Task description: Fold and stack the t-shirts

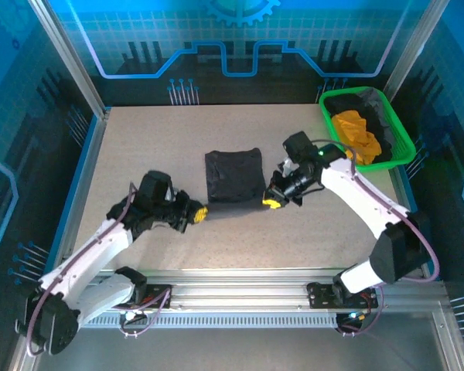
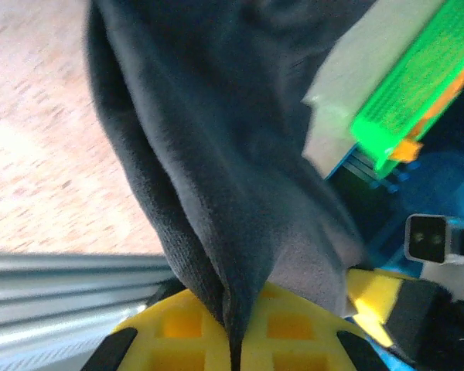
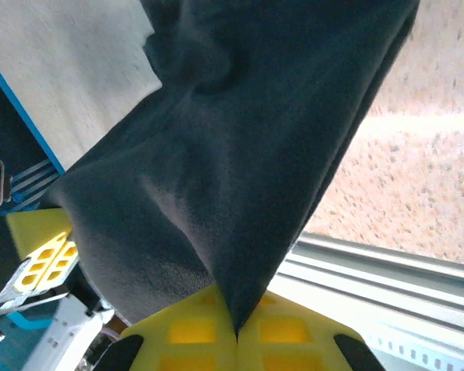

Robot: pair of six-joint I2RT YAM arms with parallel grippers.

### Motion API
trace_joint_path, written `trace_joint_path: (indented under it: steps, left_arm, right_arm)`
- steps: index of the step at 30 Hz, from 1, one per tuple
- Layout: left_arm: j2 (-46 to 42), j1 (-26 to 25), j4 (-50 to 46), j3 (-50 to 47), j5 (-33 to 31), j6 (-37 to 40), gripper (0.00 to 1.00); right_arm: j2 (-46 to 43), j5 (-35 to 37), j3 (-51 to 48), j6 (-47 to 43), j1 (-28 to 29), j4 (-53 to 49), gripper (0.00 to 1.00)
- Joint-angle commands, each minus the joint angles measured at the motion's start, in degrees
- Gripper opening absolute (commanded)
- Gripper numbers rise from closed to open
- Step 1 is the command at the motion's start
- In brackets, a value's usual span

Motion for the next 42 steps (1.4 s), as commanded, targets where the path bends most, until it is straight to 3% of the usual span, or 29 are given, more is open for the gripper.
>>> trace_joint_path:
  steps: [1, 6, 12, 15, 17, 19, 22, 24, 27, 30, 35, 42]
  left_arm:
    - [7.1, 2.9, 2.1, 8.2, -1.8, 3.5, 0.00]
    - [22.4, 7.4, 6.9, 19.4, -1.1, 6.5, 0.00]
    - [43.9, 12.2, 7.5, 35.3, -0.9, 11.8, 0.03]
    - [55.9, 13.8, 8.6, 44.0, 1.1, 14.8, 0.29]
    - [60.2, 14.5, 6.8, 49.4, 1.4, 16.5, 0.36]
    - [58.8, 14.8, 5.5, 50.6, -1.6, 17.9, 0.40]
    - [52.4, 14.3, 7.9, 46.5, -3.2, 17.1, 0.49]
    - [46.2, 13.0, 9.9, 41.0, -3.9, 15.4, 0.49]
    - [37.7, 8.0, 12.1, 30.9, -5.4, 9.6, 0.53]
    - [33.4, -0.7, 16.8, 20.9, -7.4, -2.1, 0.56]
    - [34.1, -12.4, 24.6, 12.5, -18.2, -23.6, 0.65]
    - [46.5, -19.0, 30.4, 20.0, -29.6, -33.9, 0.69]
  right_arm:
    - [5.7, 1.7, 8.4, 0.6, -2.6, -4.8, 0.00]
    - [18.3, 5.1, 23.6, 1.4, -5.6, -4.6, 0.00]
    - [42.1, 4.0, 46.8, 1.7, -8.7, -3.6, 0.02]
    - [56.4, 5.3, 64.9, 0.3, -9.6, -9.7, 0.35]
    - [61.4, 5.9, 73.6, -0.6, -10.4, -10.0, 0.50]
    - [61.5, 4.9, 76.3, -2.0, -11.1, -7.7, 0.69]
    - [55.4, 6.3, 71.5, -4.4, -12.0, -5.6, 0.70]
    - [48.5, 7.4, 63.3, -6.1, -12.4, -3.3, 0.69]
    - [33.1, 8.3, 44.1, -8.0, -12.2, 6.4, 0.65]
    - [17.8, 6.6, 22.0, -6.8, -12.2, 19.1, 0.65]
    - [1.7, 4.4, 0.2, -5.4, -12.6, 26.5, 0.66]
    - [-7.7, 2.2, -11.3, -5.7, -14.1, 26.3, 0.67]
